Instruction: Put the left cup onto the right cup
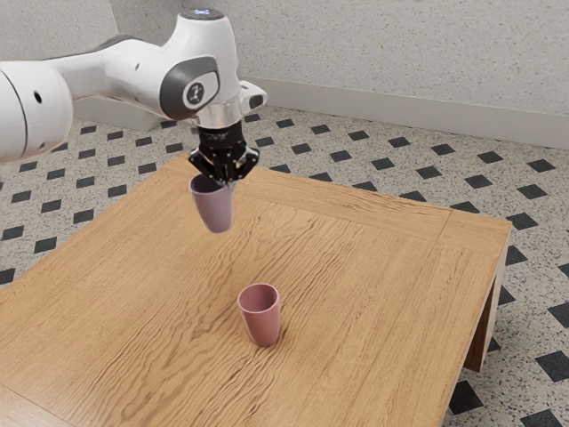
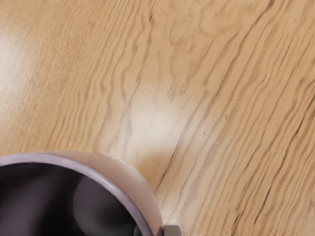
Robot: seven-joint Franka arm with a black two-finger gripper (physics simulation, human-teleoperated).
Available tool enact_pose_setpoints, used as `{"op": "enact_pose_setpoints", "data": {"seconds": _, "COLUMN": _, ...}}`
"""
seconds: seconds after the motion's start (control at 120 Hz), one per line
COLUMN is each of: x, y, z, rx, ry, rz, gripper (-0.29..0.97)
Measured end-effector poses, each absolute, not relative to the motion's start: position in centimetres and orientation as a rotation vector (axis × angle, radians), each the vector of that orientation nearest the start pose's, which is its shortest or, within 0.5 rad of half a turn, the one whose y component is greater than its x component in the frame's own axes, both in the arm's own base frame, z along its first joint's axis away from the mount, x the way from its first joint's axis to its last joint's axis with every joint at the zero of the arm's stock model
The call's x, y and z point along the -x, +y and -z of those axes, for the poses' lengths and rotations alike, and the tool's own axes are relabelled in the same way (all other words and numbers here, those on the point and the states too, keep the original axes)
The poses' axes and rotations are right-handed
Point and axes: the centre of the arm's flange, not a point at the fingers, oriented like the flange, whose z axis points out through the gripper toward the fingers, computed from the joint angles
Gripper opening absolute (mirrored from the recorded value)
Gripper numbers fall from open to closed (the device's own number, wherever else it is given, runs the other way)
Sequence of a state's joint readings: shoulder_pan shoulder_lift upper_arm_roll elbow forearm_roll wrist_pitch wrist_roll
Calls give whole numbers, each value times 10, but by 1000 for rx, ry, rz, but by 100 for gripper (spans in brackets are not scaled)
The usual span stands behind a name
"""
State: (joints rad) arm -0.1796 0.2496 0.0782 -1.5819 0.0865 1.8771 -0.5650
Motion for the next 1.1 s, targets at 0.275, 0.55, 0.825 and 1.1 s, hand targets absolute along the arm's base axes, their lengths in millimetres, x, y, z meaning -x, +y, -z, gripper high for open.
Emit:
{"op": "enact_pose_setpoints", "data": {"seconds": 0.275, "x": -619, "y": -116, "z": -500, "rx": 2972, "ry": -708, "rz": 116, "gripper": -10}}
{"op": "enact_pose_setpoints", "data": {"seconds": 0.55, "x": -589, "y": -147, "z": -493, "rx": 2937, "ry": -802, "rz": 98, "gripper": -10}}
{"op": "enact_pose_setpoints", "data": {"seconds": 0.825, "x": -574, "y": -166, "z": -488, "rx": 2906, "ry": -917, "rz": 99, "gripper": -11}}
{"op": "enact_pose_setpoints", "data": {"seconds": 1.1, "x": -572, "y": -174, "z": -479, "rx": 2883, "ry": -1027, "rz": 114, "gripper": -11}}
